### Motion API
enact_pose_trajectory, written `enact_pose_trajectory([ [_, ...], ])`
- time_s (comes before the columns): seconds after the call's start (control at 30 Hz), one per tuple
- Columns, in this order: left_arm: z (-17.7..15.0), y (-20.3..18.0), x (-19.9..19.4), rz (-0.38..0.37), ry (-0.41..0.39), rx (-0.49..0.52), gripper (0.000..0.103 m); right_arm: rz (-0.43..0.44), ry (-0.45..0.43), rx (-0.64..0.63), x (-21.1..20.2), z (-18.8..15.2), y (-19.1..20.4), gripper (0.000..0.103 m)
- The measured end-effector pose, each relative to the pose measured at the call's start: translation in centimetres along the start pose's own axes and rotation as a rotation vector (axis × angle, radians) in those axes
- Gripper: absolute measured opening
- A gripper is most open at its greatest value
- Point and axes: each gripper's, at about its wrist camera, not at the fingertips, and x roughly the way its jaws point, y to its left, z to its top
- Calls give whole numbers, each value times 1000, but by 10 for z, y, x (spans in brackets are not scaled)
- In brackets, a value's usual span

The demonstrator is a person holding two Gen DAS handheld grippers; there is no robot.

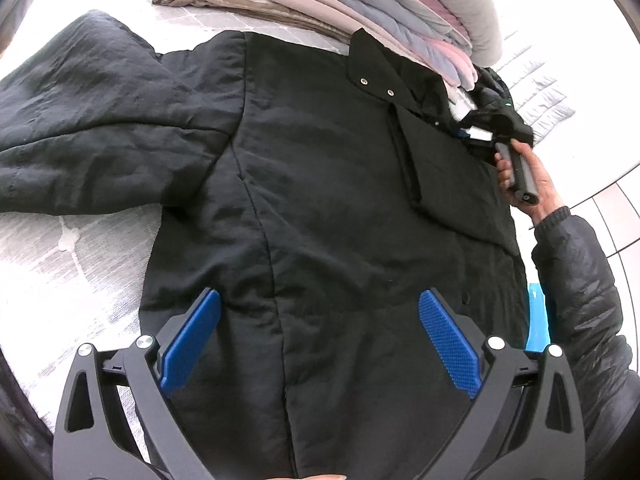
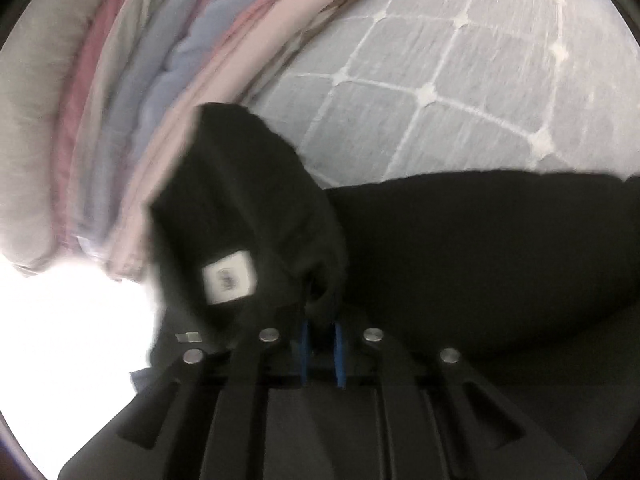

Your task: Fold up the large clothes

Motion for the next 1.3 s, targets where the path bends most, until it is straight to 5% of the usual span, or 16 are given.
enact_pose_trajectory([
  [0.07,2,1,2,0,2,-6,96,247,-40,36,-16,-5,-7,58],
  [0.17,2,2,3,2,4,-12,96,304,-26,72,-15,-12,-10,59],
  [0.23,1,1,3,6,4,-9,96,166,-123,2,-25,-14,3,60],
  [0.4,3,2,4,4,6,-10,96,12,-267,-128,-50,-13,50,68],
  [0.63,3,3,1,-6,-3,-19,96,-184,33,-47,6,-11,59,68],
  [0.67,4,3,-1,-9,-7,-22,96,-136,32,-34,11,-15,55,61],
  [0.7,3,4,-4,-11,-13,-25,96,-74,21,-22,14,-17,52,40],
  [0.8,3,9,-12,-12,-31,-29,96,221,-89,26,8,-25,30,21],
  [0.9,5,15,-17,-21,-43,-51,96,654,-203,23,3,-43,7,20],
  [0.97,6,18,-20,-34,-51,-69,96,853,-251,29,7,-58,-14,20],
  [1.0,6,19,-20,-34,-53,-70,96,846,-220,98,18,-60,-29,20],
  [1.07,5,18,-21,-32,-55,-63,96,633,-153,250,36,-65,-63,16],
  [1.13,5,18,-21,-33,-55,-64,96,567,-156,235,19,-69,-64,18],
  [1.17,5,18,-20,-35,-51,-65,96,433,-174,191,3,-70,-59,29],
  [1.2,5,17,-19,-36,-48,-66,96,404,-188,167,-8,-70,-56,44],
  [1.3,4,15,-16,-31,-39,-64,96,341,-357,84,-64,-74,-48,64],
])
